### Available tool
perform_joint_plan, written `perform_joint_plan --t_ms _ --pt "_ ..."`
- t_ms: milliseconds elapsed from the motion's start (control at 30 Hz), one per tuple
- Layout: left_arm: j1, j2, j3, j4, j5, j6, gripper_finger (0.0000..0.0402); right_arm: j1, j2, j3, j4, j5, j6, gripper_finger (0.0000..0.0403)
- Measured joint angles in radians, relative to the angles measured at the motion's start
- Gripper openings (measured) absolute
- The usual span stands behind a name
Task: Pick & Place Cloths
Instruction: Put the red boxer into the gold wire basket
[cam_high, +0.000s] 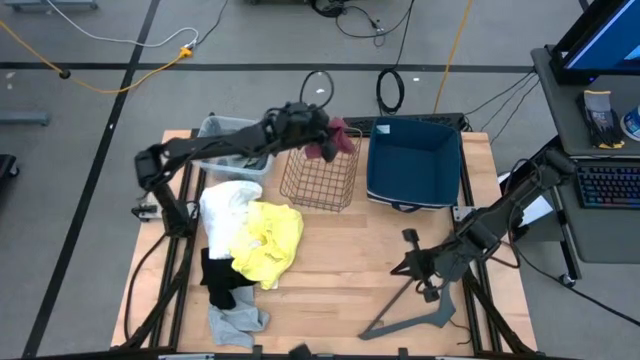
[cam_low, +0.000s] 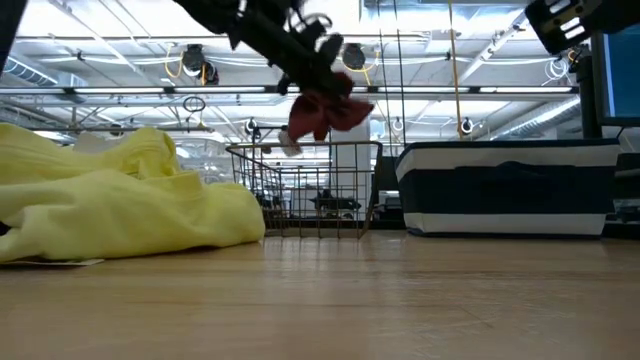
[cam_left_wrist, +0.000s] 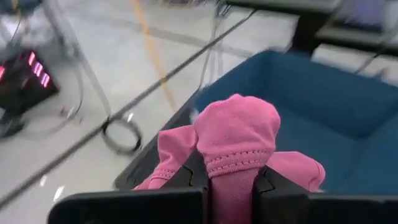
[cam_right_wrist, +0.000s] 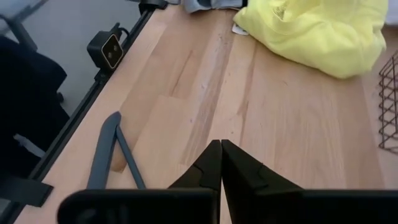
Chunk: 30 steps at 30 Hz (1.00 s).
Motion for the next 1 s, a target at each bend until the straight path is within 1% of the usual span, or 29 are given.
perform_joint_plan --t_ms 133,400,667,733,1000 --pt "0.049 0.073 0.061 -0.082 -0.017 -0.058 0.0022 0.000 -0.014 -0.019 -0.002 -0.003 0.012 0.0000" --pt "0.104 0.170 0.063 -0.070 0.056 -0.141 0.0022 0.000 -0.014 -0.020 0.000 -0.003 -0.026 0.0000" --pt "0.121 0.256 0.063 -0.041 0.093 -0.203 0.0022 0.000 -0.014 -0.020 0.000 -0.004 -0.027 0.0000" --pt "0.121 0.267 0.063 -0.053 0.096 -0.222 0.0022 0.000 -0.014 -0.020 -0.001 -0.004 -0.027 0.0000" --pt "0.107 0.283 0.063 -0.052 0.093 -0.217 0.0022 0.000 -0.014 -0.020 0.001 -0.004 -0.024 0.0000"
